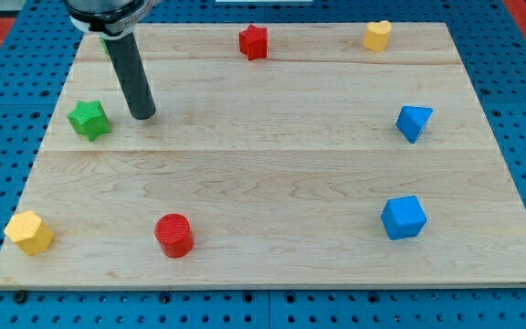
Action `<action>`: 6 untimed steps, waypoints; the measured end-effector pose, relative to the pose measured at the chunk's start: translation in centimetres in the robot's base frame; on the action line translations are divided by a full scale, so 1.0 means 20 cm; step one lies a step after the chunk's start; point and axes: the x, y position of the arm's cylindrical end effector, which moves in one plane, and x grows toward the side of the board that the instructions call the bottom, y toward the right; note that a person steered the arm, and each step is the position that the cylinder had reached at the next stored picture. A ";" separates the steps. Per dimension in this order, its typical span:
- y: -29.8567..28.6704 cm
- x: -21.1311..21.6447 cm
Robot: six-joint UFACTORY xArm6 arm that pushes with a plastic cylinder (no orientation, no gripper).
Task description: Point at the blue cube
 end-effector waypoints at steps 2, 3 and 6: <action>-0.01 0.00; 0.18 -0.03; 0.89 -0.13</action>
